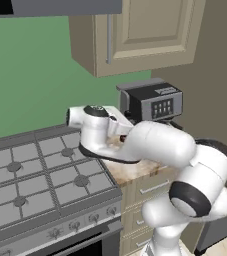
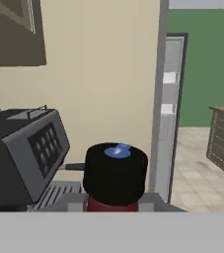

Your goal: Place the mayonnaise and condiment bottle from the counter to the top shelf of the fridge. If the existing items in the fridge are on the top shelf, move them to other shelves.

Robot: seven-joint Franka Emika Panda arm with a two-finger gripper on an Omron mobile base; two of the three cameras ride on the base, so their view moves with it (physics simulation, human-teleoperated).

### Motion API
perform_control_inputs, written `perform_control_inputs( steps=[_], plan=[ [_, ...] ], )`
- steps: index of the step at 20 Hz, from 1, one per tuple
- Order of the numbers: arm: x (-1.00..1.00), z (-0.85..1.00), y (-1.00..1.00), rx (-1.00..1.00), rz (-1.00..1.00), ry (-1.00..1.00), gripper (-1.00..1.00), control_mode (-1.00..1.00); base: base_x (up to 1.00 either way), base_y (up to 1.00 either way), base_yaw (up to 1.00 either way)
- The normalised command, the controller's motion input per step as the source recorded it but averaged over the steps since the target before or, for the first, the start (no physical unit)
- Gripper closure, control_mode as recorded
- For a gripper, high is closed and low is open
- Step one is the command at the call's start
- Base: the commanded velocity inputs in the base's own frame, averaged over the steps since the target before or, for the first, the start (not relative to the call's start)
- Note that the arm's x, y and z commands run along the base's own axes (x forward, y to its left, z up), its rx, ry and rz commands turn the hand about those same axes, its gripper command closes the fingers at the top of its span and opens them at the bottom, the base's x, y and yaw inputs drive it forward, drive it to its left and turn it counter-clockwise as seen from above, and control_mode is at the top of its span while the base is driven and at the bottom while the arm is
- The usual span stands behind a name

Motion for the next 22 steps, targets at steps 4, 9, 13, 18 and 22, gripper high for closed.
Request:
perform_control_inputs(
  steps=[4, 9, 13, 18, 22],
  plan=[
    [-0.97, 1.00, -0.33, 0.01, 0.03, -0.09, 1.00, -1.00, 0.00, 0.00, 0.00],
    [-0.77, 0.94, -0.24, 0.00, 0.03, 0.00, 1.00, -1.00, 0.00, 0.00, 0.00],
    [-0.72, 0.40, -0.37, 0.03, 0.12, -0.03, 1.00, -1.00, 0.00, 0.00, 0.00],
    [-0.59, 0.08, -0.21, 0.19, 0.04, -0.10, 1.00, -1.00, 0.00, 0.00, 0.00],
    [0.00, 0.00, 0.00, 0.00, 0.00, 0.00, 1.00, -1.00, 0.00, 0.00, 0.00]
  ],
)
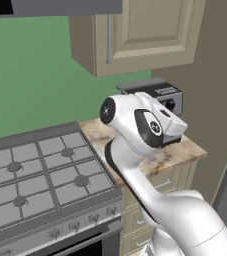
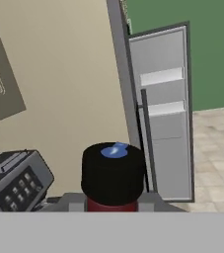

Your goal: Place the mayonnaise and condiment bottle from the counter to the top shelf of the fridge. If the existing items in the fridge are on the top shelf, move them to other shelves.

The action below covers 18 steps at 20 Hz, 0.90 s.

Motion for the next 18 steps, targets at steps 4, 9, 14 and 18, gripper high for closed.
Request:
perform_control_inputs(
  steps=[4, 9, 14, 18],
  plan=[
    [-0.16, 0.00, -0.08, 0.00, 0.02, 0.00, 1.00, -1.00, 0.00, 0.00, 0.00],
    [-0.26, 0.00, -0.20, 0.00, 0.04, -0.01, 1.00, 1.00, -0.32, -0.35, 0.03],
    [0.00, 0.00, 0.00, 0.00, 0.00, 0.00, 1.00, 1.00, -0.76, -1.00, 0.01],
    [0.00, 0.00, 0.00, 0.00, 0.00, 0.00, 1.00, 1.00, -0.03, -1.00, -0.02]
  ],
)
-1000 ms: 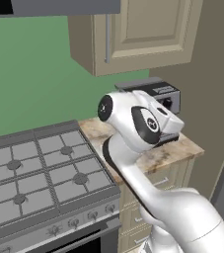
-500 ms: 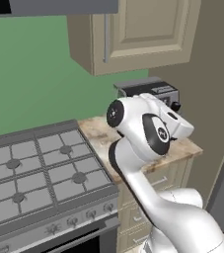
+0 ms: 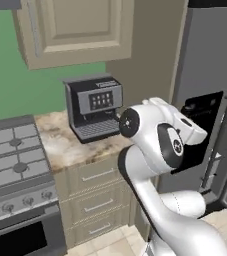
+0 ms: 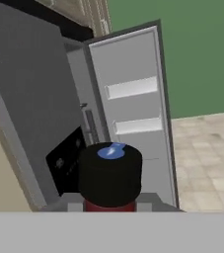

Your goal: Place the mayonnaise and condiment bottle from the counter to the top shelf of the fridge. If the existing items in the fridge are on the top shelf, move them to other shelves.

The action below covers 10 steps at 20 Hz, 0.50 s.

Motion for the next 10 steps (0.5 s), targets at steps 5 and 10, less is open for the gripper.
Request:
perform_control_inputs(
  steps=[5, 10],
  plan=[
    [0.00, 0.00, 0.00, 0.00, 0.00, 0.00, 1.00, 1.00, 0.50, -1.00, -0.09],
    [0.00, 0.00, 0.00, 0.00, 0.00, 0.00, 1.00, 1.00, 0.84, -1.00, -0.07]
  ],
)
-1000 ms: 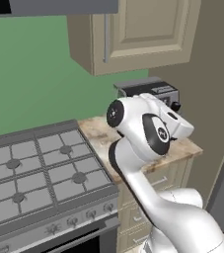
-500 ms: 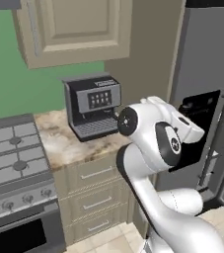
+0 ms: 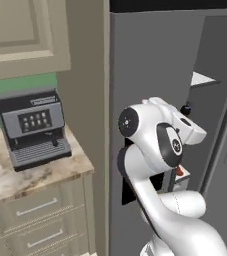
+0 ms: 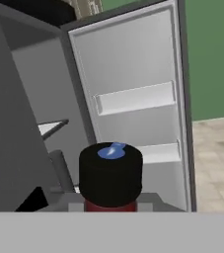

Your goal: Place the mayonnaise and condiment bottle from the counter to the top shelf of the fridge. If the existing items in the fridge are on the top shelf, move them to other shelves.

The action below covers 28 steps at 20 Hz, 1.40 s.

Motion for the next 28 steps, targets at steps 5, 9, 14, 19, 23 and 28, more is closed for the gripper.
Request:
perform_control_inputs(
  steps=[5, 9, 14, 19, 23, 28],
  plan=[
    [0.00, 0.00, 0.00, 0.00, 0.00, 0.00, 1.00, 1.00, 0.87, -1.00, -0.03],
    [0.00, 0.00, 0.00, 0.00, 0.00, 0.00, 1.00, 1.00, 0.31, -1.00, 0.00],
    [0.00, 0.00, 0.00, 0.00, 0.00, 0.00, 1.00, 1.00, 0.14, -0.67, 0.01],
    [0.00, 0.00, 0.00, 0.00, 0.00, 0.00, 1.00, 1.00, 0.15, -0.21, 0.12],
    [0.00, 0.00, 0.00, 0.00, 0.00, 0.00, 1.00, 1.00, 0.00, -0.22, 0.32],
    [0.00, 0.00, 0.00, 0.00, 0.00, 0.00, 1.00, 1.00, 0.20, -0.28, 0.26]
  ],
)
